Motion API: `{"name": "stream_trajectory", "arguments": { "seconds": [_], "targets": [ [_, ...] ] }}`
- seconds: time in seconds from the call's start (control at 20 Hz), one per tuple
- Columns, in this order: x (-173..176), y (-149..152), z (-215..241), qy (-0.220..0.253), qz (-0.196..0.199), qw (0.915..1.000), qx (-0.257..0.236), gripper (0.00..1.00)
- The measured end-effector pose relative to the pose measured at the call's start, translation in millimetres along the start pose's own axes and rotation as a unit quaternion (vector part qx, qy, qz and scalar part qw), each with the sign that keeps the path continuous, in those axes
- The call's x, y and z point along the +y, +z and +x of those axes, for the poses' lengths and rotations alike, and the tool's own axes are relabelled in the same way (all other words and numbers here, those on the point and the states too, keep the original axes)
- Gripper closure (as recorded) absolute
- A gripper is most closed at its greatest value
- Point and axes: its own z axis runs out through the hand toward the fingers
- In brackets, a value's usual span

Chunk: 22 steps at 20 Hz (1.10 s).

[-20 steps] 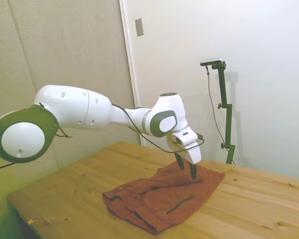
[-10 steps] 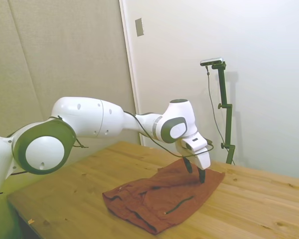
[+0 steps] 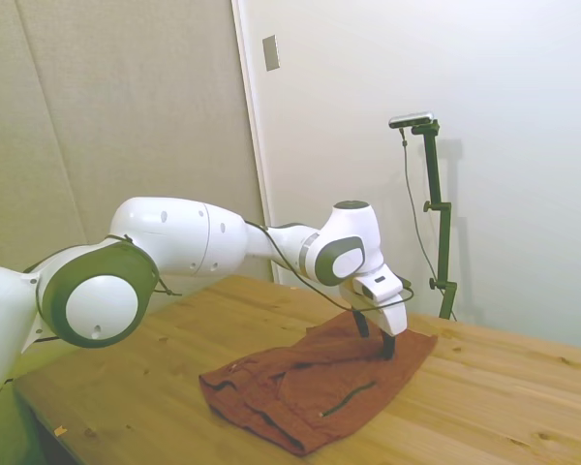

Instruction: Unfold the shorts

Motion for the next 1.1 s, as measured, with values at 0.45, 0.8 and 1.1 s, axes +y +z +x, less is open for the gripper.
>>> {"name": "stream_trajectory", "arguments": {
  "seconds": [0.45,0.8,1.1],
  "targets": [
    [-0.5,-8.6,3.6,-0.003,0.006,1.0000,0.003,1.00],
    [0.7,-4.7,1.1,-0.007,0.003,1.0000,-0.001,1.00],
    [-1.0,-10.6,-4.2,-0.017,0.015,0.9997,-0.005,1.00]
  ]
}}
